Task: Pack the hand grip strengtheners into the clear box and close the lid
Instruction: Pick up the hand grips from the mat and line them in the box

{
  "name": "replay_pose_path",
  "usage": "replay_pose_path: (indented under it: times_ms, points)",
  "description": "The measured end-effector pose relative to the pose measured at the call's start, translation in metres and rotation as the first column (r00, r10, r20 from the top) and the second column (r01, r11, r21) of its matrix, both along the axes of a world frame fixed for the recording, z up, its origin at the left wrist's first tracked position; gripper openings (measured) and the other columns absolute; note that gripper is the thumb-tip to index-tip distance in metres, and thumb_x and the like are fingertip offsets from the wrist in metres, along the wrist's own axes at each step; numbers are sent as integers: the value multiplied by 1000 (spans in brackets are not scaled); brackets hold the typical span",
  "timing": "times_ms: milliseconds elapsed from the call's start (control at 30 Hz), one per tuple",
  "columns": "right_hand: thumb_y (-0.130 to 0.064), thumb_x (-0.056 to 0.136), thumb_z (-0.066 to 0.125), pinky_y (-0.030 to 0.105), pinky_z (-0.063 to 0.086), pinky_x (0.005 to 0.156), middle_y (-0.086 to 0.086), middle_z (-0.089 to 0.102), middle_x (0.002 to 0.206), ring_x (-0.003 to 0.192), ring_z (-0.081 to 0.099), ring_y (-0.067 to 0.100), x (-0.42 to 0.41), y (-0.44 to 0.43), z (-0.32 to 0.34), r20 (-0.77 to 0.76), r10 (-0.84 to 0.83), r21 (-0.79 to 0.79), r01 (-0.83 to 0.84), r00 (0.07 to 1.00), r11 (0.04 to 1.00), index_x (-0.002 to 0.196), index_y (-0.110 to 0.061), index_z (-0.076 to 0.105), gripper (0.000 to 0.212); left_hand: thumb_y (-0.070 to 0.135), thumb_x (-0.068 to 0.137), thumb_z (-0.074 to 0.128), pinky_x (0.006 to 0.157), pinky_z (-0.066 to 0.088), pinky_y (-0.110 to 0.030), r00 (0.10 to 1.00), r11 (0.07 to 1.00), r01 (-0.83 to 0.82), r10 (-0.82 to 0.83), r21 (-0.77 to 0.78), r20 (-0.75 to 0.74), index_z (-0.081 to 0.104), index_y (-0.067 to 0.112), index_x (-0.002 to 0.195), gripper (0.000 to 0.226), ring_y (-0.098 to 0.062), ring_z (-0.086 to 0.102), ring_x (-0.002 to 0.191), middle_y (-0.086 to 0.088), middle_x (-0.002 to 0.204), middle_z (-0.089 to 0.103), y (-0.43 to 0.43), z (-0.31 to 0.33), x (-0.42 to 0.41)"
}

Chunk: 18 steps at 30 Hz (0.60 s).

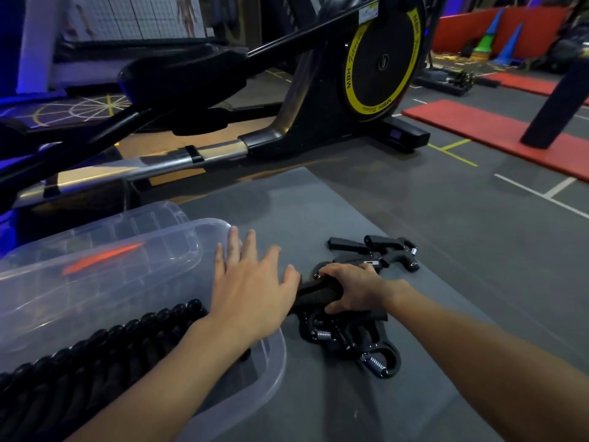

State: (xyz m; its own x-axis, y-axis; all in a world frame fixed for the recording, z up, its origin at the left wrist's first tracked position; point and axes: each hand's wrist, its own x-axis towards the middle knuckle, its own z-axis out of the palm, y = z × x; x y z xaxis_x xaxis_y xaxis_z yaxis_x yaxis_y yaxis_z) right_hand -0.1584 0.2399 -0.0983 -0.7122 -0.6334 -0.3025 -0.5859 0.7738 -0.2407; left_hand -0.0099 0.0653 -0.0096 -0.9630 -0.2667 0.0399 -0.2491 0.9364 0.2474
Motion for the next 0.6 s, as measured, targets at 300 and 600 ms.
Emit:
replay_pose_path:
  times_ms: [300,600]
  points:
    - [-44,58,86,26,37,100,3,44,120,117,42,20,0,4,10,-54,25,-52,-28,998,998,131,-15,56,84,45,96,25,120,-7,-51,1000,999,-3,2,32,12,43,28,140,51,-28,-17,149,-9,164,7,1,3,0]
    - [-44,58,83,21,40,90,-1,46,116,110,44,16,31,17,93,-261,33,-217,-92,965,972,126,-10,58,79,41,96,36,121,-1,-51,997,988,-15,27,156,-72,54,24,129,41,-23,12,149,3,144,48,-8,14,-2]
